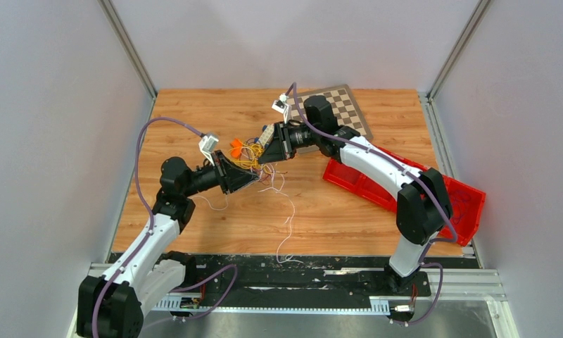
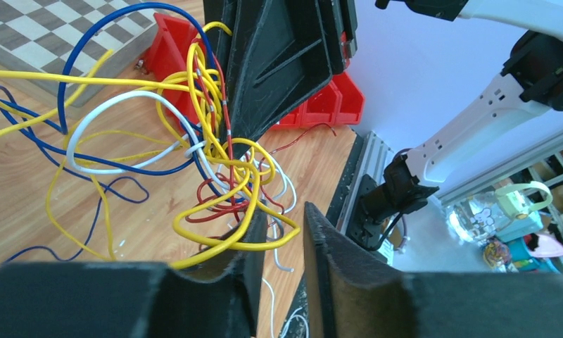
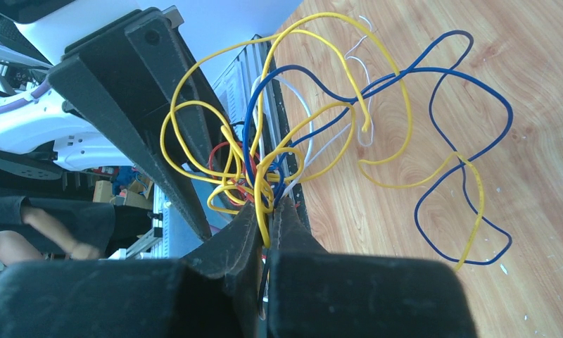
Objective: Untangle the cables
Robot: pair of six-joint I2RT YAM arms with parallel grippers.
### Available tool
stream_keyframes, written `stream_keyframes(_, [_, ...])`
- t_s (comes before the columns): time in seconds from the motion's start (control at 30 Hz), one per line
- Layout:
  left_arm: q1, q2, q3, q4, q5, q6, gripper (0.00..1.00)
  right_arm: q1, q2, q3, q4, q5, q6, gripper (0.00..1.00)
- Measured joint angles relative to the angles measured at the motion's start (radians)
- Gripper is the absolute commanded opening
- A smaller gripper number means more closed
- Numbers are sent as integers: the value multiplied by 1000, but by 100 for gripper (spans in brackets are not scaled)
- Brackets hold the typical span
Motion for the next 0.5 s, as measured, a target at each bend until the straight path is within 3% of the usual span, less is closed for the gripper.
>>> stream_keyframes(0.17, [0,2,1,33,9,-27,2,1,0,-2,6,2,5,0])
stream_keyframes(0.33, [0,0,17,25,37,-25,0,-11,2,-3,6,28,12,4])
stream_keyframes(0.5, [-5,-18,127,-59,79,8,0,-30,37,-3,8,59,13,7])
